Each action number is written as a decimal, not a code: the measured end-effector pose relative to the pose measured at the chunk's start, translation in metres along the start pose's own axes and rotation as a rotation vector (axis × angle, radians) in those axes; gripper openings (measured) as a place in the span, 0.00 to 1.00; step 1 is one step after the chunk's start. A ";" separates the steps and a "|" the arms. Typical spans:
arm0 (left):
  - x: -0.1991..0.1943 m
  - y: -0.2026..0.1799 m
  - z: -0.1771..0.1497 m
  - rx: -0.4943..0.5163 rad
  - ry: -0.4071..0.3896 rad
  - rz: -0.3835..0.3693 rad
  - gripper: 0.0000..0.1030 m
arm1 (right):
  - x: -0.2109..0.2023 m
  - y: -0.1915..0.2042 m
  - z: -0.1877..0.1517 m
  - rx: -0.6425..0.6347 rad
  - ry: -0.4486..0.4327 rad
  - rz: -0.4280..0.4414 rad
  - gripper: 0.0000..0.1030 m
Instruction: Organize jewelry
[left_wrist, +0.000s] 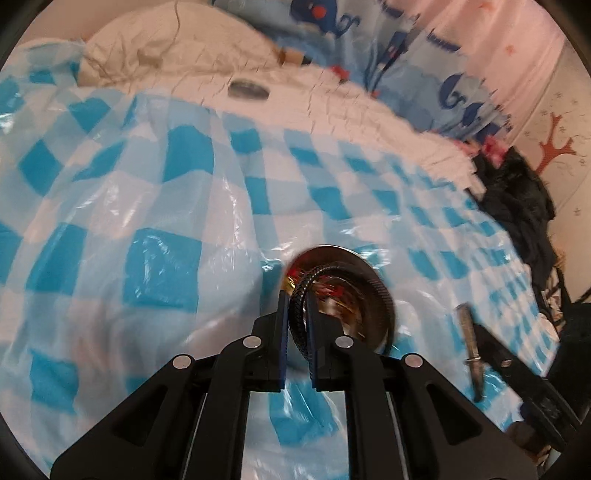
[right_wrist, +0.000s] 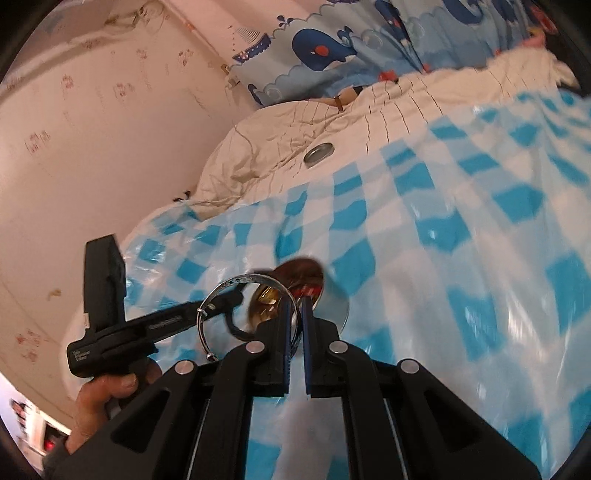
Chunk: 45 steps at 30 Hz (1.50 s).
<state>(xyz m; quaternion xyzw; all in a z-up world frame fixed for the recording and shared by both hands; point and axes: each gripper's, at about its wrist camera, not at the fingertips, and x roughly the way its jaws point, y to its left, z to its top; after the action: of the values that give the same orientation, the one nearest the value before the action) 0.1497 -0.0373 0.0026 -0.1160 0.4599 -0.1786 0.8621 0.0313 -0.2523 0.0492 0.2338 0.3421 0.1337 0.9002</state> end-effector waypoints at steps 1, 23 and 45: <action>0.006 0.002 0.003 -0.006 0.014 -0.008 0.20 | 0.007 0.002 0.005 -0.018 0.004 -0.015 0.06; -0.125 0.023 -0.101 -0.010 -0.124 0.186 0.90 | -0.025 -0.008 -0.037 -0.111 -0.017 -0.348 0.92; -0.052 0.032 -0.139 0.004 -0.184 0.342 0.92 | -0.012 -0.024 -0.082 -0.083 -0.037 -0.501 0.93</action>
<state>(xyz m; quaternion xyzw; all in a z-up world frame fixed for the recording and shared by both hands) 0.0139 0.0081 -0.0464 -0.0500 0.3918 -0.0191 0.9185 -0.0313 -0.2507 -0.0109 0.1068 0.3669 -0.0841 0.9203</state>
